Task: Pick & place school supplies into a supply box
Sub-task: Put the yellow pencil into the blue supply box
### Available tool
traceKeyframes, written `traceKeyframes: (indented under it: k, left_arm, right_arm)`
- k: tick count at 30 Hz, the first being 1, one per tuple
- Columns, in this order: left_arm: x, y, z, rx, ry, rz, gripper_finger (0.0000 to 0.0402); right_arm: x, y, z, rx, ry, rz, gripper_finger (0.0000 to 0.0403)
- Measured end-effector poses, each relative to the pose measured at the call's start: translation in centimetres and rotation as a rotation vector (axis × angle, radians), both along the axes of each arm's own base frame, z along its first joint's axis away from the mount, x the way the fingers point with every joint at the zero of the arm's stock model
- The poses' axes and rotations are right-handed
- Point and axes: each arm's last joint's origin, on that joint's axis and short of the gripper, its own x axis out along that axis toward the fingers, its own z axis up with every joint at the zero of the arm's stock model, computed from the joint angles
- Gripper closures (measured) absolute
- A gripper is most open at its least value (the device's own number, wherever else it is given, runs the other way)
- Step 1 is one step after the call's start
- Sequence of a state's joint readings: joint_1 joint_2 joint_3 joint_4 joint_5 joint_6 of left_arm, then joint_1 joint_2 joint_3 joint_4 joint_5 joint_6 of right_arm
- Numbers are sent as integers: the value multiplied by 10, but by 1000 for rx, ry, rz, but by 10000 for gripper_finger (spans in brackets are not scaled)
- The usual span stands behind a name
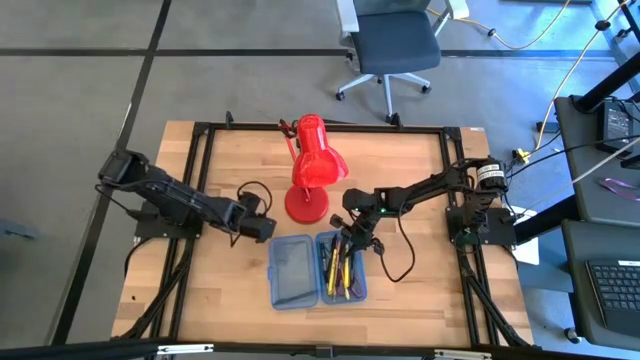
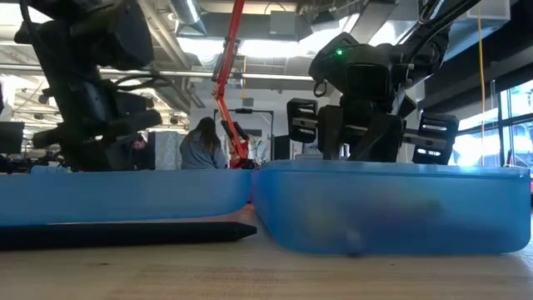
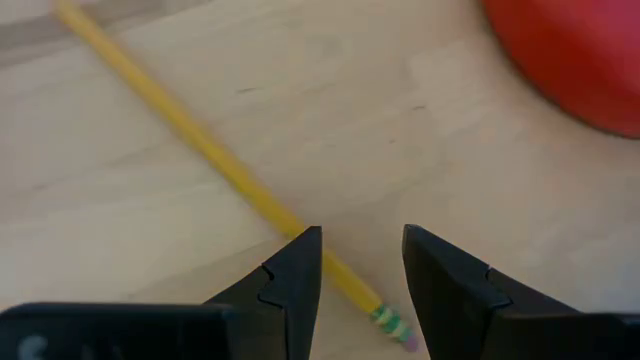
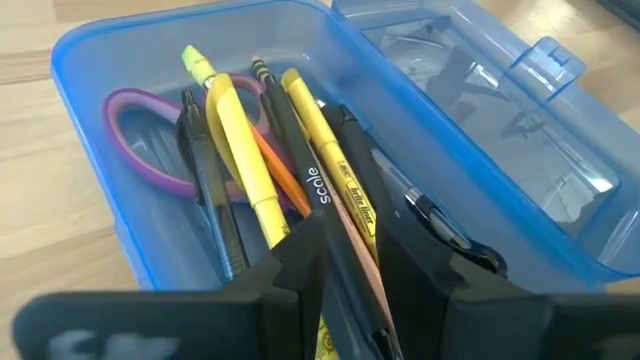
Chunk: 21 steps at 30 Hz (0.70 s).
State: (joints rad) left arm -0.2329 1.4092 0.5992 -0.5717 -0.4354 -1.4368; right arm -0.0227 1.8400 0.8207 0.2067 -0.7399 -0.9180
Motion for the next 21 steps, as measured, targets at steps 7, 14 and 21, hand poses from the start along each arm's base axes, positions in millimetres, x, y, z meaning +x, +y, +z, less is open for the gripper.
traceKeyframes:
  k: [7,14,21]
  left_arm:
    - [-2,0,-3,-27,11,94,268]
    - [-8,0,-14,-83,104,217,268]
    - [-8,-5,-17,-57,180,52,289]
  right_arm:
    - [-1,0,-1,-1,9,1,306]
    - [-2,0,-2,-1,27,1,306]
    - [-3,-1,-3,-21,50,-18,306]
